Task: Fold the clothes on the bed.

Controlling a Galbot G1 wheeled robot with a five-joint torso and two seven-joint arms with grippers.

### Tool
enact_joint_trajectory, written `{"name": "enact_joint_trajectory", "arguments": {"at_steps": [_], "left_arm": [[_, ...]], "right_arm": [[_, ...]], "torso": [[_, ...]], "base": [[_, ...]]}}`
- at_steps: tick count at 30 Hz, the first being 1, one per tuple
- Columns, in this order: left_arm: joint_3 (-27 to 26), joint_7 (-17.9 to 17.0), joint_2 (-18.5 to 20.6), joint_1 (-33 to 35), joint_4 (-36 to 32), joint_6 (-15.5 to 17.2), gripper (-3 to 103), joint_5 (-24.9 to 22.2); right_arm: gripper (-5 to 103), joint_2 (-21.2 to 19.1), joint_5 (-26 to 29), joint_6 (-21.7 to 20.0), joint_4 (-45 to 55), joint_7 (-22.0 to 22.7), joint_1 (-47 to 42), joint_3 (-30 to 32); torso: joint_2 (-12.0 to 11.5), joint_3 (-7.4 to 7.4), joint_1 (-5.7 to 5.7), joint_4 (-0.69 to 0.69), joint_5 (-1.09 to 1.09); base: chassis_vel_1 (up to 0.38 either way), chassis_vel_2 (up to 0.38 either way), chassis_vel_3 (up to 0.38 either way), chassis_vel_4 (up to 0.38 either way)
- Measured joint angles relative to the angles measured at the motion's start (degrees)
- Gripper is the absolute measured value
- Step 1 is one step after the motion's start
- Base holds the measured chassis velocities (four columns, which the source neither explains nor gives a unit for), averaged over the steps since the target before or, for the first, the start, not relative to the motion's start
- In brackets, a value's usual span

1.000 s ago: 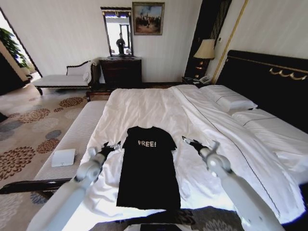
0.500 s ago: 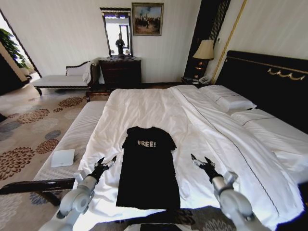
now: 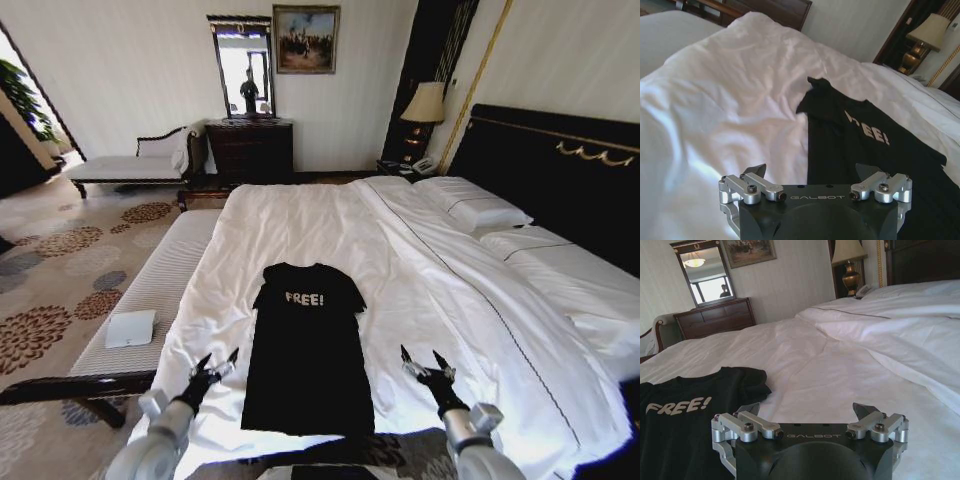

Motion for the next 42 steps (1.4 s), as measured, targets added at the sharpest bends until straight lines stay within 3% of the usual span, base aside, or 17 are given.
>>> {"name": "enact_joint_trajectory", "arguments": {"at_steps": [8,21,42], "left_arm": [[2.1,1.7,-0.5,7.2,0.0,-3.0,99,1.9],[6.6,2.6,-0.5,10.7,3.0,-6.6,97,4.3],[11.5,2.2,-0.3,6.2,8.2,-4.9,94,3.9]], "right_arm": [[100,2.4,0.0,0.6,-2.0,0.4,0.0,-1.3],[100,4.6,-0.5,1.0,-4.0,0.6,-0.7,-3.0],[100,6.2,-0.7,1.9,-5.5,0.6,-0.6,-3.7]], "torso": [[0.0,0.0,0.01,0.0,0.0],[0.0,0.0,0.01,0.0,0.0],[0.0,0.0,0.01,0.0,0.0]], "base": [[0.0,0.0,0.0,0.0],[0.0,0.0,0.0,0.0],[0.0,0.0,0.0,0.0]]}}
